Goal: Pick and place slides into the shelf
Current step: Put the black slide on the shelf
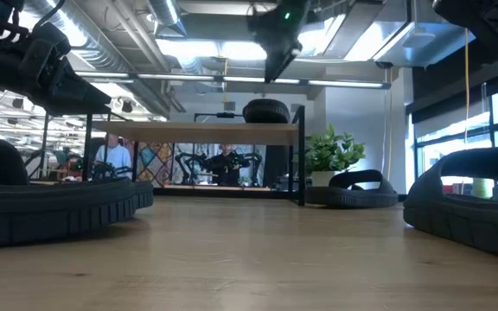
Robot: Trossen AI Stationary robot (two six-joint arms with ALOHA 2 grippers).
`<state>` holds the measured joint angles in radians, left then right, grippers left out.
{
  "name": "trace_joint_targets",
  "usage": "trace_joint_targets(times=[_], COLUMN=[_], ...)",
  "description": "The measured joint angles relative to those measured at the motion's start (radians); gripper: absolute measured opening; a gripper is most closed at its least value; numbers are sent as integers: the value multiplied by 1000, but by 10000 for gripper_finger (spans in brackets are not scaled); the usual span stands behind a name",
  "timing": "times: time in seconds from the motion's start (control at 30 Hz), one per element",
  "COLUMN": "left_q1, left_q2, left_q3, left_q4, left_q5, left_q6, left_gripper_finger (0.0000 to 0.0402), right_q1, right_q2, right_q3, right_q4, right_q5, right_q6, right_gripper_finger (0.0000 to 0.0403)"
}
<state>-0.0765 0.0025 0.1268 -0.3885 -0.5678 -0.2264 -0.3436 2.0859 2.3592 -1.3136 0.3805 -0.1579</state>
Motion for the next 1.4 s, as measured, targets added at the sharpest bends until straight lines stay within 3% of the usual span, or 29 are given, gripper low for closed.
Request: trace_joint_targets(times=[0.1, 0.3, 0.47, 0.57, 0.7, 0.83, 1.03, 1.4], left_q1=[0, 0, 0, 0, 0, 0, 0, 0], left_q2=[0, 0, 0, 0, 0, 0, 0, 0], left_q3=[0, 0, 0, 0, 0, 0, 0, 0], left_q4=[0, 0, 0, 0, 0, 0, 0, 0], left_q5=[0, 0, 0, 0, 0, 0, 0, 0], left_q6=[0, 0, 0, 0, 0, 0, 1, 1], left_gripper_finger=[258, 258, 258, 258, 258, 258, 258, 258], right_q1=[25, 95, 177, 220, 249, 249, 247, 222], right_q2=[-82, -190, -269, -304, -351, -365, -369, -369], right_q3=[-57, -64, -138, -251, -485, -727, -994, -1157], right_q4=[-18, -249, -243, -257, -236, -155, 51, 251], right_q5=[7, 9, 10, 35, 165, 199, 199, 123], right_q6=[5, 187, 314, 391, 500, 602, 625, 680], right_gripper_finger=[193, 193, 193, 193, 193, 193, 193, 193])
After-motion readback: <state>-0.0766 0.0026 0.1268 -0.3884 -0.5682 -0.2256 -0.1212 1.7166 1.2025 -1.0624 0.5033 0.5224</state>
